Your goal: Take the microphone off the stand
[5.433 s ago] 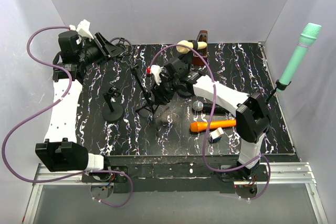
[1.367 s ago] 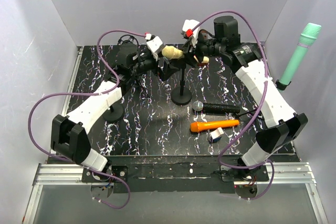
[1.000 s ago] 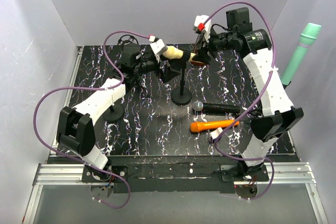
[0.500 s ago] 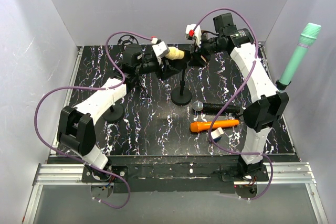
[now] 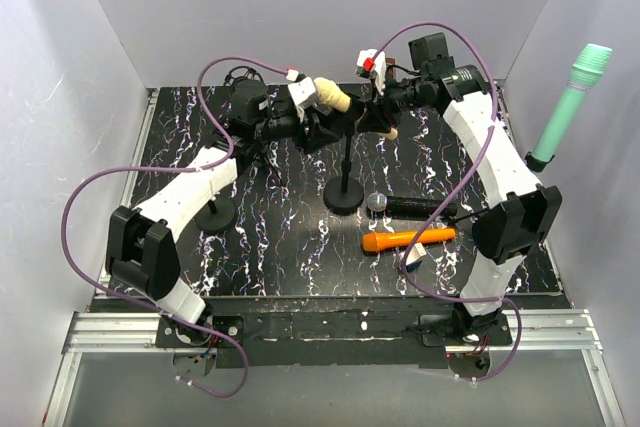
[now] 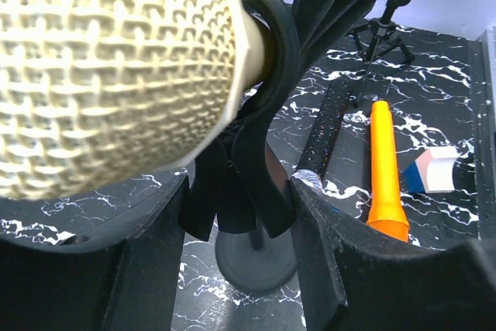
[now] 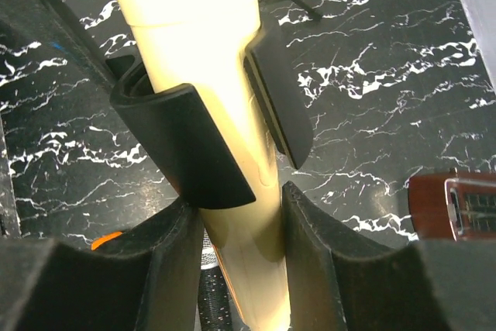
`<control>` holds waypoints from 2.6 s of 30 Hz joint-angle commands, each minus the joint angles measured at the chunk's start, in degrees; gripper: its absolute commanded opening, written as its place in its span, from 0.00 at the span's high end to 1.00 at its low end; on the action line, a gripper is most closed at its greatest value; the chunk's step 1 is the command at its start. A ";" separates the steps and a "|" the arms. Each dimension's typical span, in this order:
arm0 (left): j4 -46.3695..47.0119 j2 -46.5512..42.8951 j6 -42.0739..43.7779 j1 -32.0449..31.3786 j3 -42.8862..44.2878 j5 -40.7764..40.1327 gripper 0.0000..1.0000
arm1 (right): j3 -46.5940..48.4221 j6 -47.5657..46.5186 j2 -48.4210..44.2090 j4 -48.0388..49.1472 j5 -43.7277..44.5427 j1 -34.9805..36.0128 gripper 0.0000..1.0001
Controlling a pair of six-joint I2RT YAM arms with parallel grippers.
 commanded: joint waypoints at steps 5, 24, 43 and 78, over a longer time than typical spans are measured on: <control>-12.56 -6.01 9.16 1.34 1.75 3.62 1.00 | -7.83 20.75 -13.48 33.89 11.05 -2.01 0.99; -1.76 -8.47 -3.20 0.55 -7.30 -2.25 0.72 | -33.93 25.14 -23.40 45.50 15.89 8.53 0.99; -6.41 -12.16 -1.90 5.30 -6.16 2.40 0.23 | -41.84 14.34 -24.37 54.47 7.63 12.49 0.99; 3.59 -17.96 -15.94 7.05 -12.13 -1.04 0.31 | -40.61 14.34 -23.14 49.91 11.50 14.07 0.99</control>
